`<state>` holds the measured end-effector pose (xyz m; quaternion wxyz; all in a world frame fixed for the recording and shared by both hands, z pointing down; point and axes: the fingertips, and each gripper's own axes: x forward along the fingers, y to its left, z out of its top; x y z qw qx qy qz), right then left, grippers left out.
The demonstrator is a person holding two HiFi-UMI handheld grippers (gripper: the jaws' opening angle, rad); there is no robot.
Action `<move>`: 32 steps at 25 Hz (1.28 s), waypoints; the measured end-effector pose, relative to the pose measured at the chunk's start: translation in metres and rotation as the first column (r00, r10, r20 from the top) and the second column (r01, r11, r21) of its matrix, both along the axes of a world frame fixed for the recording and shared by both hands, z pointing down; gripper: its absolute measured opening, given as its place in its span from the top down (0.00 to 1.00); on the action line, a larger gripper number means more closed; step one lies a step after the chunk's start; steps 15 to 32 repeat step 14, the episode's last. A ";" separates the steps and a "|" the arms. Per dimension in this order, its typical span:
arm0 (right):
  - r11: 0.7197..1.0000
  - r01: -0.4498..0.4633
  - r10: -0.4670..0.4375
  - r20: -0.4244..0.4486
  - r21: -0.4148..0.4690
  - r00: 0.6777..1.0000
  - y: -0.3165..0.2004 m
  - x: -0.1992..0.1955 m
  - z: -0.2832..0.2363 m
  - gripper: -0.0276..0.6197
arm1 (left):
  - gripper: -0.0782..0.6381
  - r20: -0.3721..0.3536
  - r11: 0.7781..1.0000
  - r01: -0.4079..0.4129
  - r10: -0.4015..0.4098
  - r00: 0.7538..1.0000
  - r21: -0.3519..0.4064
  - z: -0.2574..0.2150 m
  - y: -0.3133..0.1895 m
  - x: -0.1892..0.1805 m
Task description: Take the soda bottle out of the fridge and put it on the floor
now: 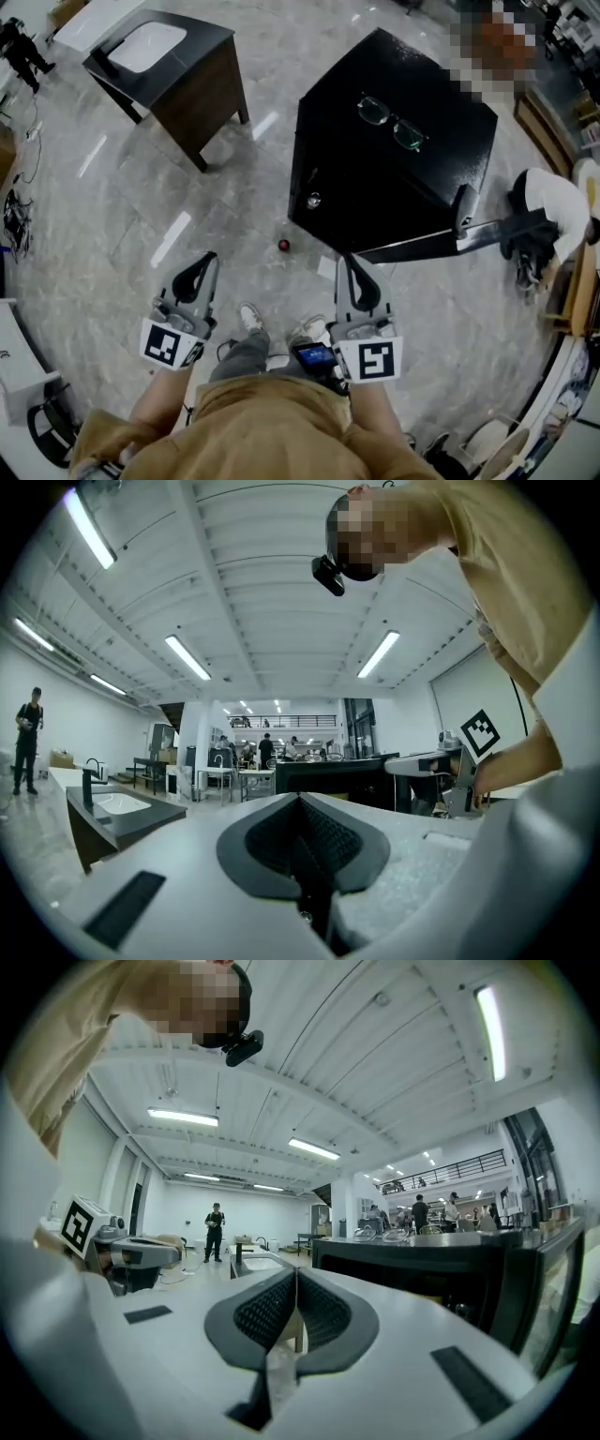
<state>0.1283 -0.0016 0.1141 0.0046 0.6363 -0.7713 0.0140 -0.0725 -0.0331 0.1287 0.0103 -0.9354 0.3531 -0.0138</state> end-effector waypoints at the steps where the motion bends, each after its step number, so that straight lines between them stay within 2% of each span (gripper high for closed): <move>1: 1.000 -0.004 0.004 -0.008 0.010 1.000 0.004 0.003 -0.008 0.95 | 0.89 0.001 1.000 0.000 0.000 1.000 0.012 -0.008 0.001 0.000; 6: 0.999 -0.012 0.014 -0.043 0.053 0.999 0.021 0.016 -0.043 0.95 | 0.89 -0.001 0.999 0.004 -0.004 1.000 0.035 -0.038 0.008 0.000; 14: 0.995 -0.028 0.030 -0.025 0.099 0.999 0.043 0.036 -0.077 0.95 | 0.89 0.001 0.997 0.032 -0.032 0.999 0.073 -0.068 0.028 0.003; 32: 0.995 -0.028 0.030 -0.025 0.099 0.999 0.043 0.036 -0.077 0.95 | 0.89 0.001 0.997 0.032 -0.032 0.999 0.073 -0.068 0.028 0.003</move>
